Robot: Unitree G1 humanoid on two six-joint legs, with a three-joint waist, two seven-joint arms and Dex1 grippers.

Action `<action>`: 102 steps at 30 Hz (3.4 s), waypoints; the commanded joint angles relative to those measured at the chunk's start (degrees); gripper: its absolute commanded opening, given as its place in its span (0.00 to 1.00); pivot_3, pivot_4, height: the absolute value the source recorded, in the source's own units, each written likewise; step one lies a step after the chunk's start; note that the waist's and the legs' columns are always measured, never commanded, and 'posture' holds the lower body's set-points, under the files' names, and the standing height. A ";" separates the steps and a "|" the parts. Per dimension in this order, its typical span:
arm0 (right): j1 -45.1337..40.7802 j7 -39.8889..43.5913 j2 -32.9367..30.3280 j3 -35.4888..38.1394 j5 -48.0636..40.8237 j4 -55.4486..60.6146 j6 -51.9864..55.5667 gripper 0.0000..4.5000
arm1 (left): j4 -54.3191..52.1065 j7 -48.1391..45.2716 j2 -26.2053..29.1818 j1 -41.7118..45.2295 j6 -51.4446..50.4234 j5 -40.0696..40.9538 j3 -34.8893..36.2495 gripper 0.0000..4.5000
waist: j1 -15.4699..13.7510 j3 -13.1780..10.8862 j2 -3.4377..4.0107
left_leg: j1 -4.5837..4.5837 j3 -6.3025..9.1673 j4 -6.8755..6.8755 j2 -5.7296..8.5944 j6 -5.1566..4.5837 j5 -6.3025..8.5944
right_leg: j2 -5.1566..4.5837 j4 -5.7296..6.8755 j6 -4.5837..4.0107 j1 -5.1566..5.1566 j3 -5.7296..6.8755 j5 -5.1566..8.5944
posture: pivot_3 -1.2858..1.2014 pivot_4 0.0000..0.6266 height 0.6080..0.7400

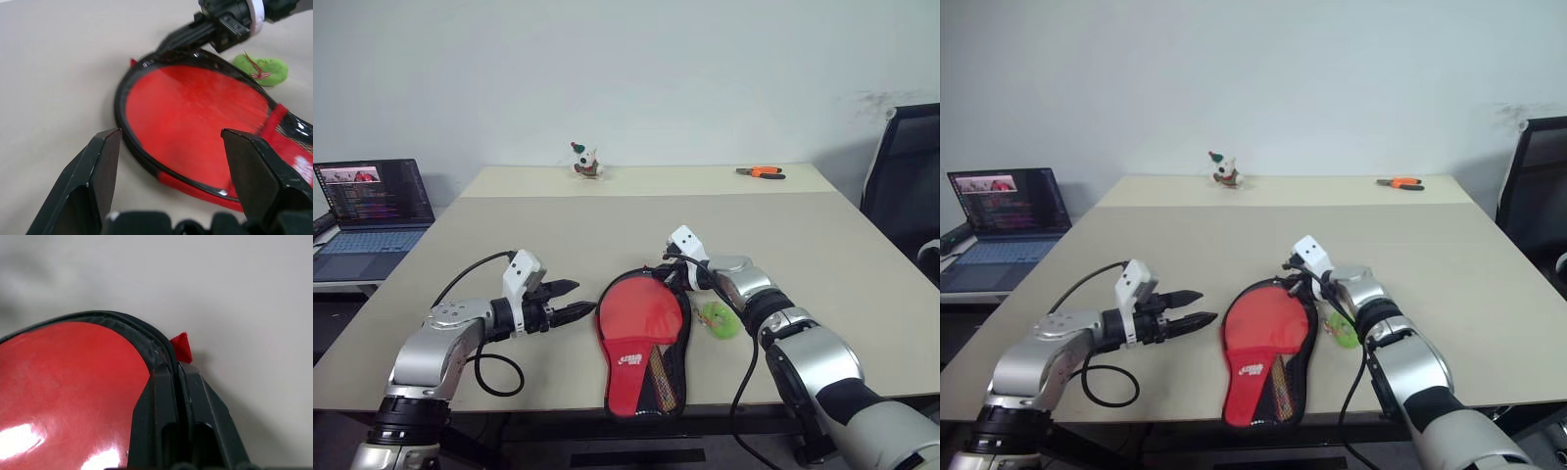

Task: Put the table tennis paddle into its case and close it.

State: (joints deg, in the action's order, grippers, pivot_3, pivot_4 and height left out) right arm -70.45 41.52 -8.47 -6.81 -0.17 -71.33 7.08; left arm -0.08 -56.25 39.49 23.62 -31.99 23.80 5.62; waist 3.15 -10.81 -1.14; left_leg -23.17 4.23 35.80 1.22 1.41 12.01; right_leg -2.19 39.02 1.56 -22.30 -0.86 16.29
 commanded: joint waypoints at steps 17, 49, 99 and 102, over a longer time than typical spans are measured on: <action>-4.42 -7.84 3.40 4.01 2.39 -2.41 -3.16 0.16 | 1.46 0.17 -1.11 3.16 3.06 -0.58 -2.03 0.79 | 0.18 0.00 0.01 | 0.03 -0.04 -0.04 -0.03 0.00 0.00 | 0.01 0.01 -0.01 -0.01 0.00 0.00 | 0.52 0.24 1.00; 43.02 18.20 -30.93 3.00 -14.06 82.94 35.40 0.91 | 47.23 -10.22 -18.74 28.61 30.68 -17.22 -15.01 0.79 | -0.56 -0.04 0.02 | -0.90 -0.12 0.24 0.06 -0.01 0.00 | 0.07 0.14 0.08 -0.84 0.08 -0.01 | 0.52 0.24 1.00; 60.18 18.16 -43.52 -1.86 -16.34 103.70 35.40 0.02 | 61.37 -12.97 -22.80 29.81 43.09 -27.09 -19.48 0.79 | -1.52 0.06 -0.06 | -0.23 0.16 0.42 0.10 -0.02 0.00 | 0.01 -0.04 0.24 0.16 0.41 -0.01 | 0.52 0.24 1.00; 63.50 18.31 -45.61 -2.37 -17.92 108.72 36.51 0.02 | 62.79 -12.51 -23.77 30.29 43.52 -27.59 -19.70 0.79 | -1.75 0.13 -0.04 | -0.17 0.18 0.42 0.11 -0.02 0.00 | 0.00 -0.06 0.44 0.27 0.44 0.11 | 0.52 0.24 1.00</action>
State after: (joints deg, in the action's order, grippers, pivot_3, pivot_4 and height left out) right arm -7.88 58.35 -52.95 -9.75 -15.92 33.16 43.00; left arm 60.12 -69.54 16.34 54.91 11.76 -0.55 -11.98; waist 1.40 -10.68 -1.18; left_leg -23.30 4.42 36.23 1.34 1.40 12.01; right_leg -2.20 38.94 2.03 -21.98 -0.41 16.41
